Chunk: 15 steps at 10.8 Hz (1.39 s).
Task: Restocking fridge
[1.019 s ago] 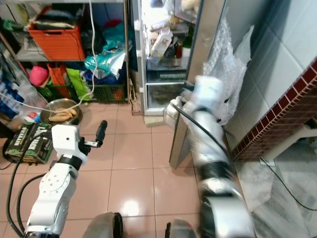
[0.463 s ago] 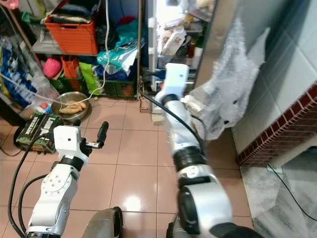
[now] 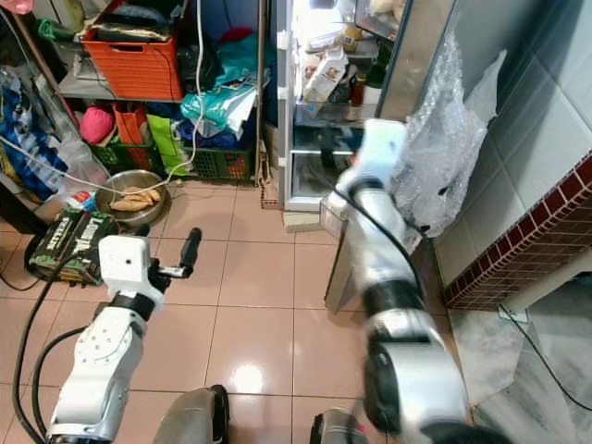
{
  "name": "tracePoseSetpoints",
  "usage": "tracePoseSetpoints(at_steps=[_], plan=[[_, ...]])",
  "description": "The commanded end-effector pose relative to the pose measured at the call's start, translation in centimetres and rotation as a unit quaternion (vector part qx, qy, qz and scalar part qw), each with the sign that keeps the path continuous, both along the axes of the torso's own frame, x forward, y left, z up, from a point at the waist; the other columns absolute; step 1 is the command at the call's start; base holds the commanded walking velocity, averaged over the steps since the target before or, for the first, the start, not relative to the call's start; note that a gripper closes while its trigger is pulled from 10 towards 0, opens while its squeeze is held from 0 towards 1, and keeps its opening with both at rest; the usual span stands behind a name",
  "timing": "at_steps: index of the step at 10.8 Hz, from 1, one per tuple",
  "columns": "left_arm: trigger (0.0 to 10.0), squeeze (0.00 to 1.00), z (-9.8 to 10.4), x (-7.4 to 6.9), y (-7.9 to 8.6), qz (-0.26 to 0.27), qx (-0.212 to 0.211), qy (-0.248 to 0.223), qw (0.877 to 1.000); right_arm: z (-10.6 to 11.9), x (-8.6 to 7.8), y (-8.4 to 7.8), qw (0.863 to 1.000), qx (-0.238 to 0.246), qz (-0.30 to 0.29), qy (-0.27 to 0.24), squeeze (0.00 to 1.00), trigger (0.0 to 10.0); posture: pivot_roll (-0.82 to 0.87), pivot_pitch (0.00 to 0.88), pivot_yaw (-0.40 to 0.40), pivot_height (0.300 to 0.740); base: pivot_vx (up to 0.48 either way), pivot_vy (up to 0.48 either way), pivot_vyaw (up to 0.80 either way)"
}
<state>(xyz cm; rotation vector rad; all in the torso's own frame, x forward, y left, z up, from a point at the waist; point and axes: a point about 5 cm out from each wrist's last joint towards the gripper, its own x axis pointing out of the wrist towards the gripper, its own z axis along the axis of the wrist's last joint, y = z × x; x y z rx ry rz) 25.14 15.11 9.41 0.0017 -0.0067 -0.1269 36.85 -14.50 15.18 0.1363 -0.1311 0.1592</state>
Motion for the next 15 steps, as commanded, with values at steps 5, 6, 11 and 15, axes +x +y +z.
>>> tracePoseSetpoints(at_steps=[5, 6, 11, 15], plan=[[10.0, 0.0, 0.2, 0.0, -0.2, -0.003, -0.001, 0.001, 1.0, -2.1, -0.9, -3.6, 0.994, -0.094, 0.011, 0.045, 0.0, 10.0, 0.1, 0.116, -0.015, 0.74, 0.0, 0.0, 0.0], [10.0, 0.0, 0.3, -0.2, 0.0, -0.002, 0.003, 0.001, 1.0, -1.3, 0.1, -4.5, 0.989, -0.128, -0.047, 0.056, 0.0, 10.0, 0.12, 0.129, -0.017, 0.74, 0.0, 0.0, 0.0], [10.0, 0.0, 0.1, -0.9, 0.4, 0.003, 0.007, 0.011, 1.0, -1.4, 0.0, -6.9, 0.985, -0.139, -0.079, 0.072, 0.0, 10.0, 0.12, 0.148, -0.011, 0.74, 0.0, 0.0, 0.0], [10.0, 0.0, 0.3, -1.0, 0.6, 0.003, 0.011, 0.013, 1.0, 0.1, 1.0, -5.2, 0.984, -0.128, -0.119, 0.04, 0.0, 10.0, 0.13, 0.147, -0.012, 0.74, 0.0, 0.0, 0.0]])
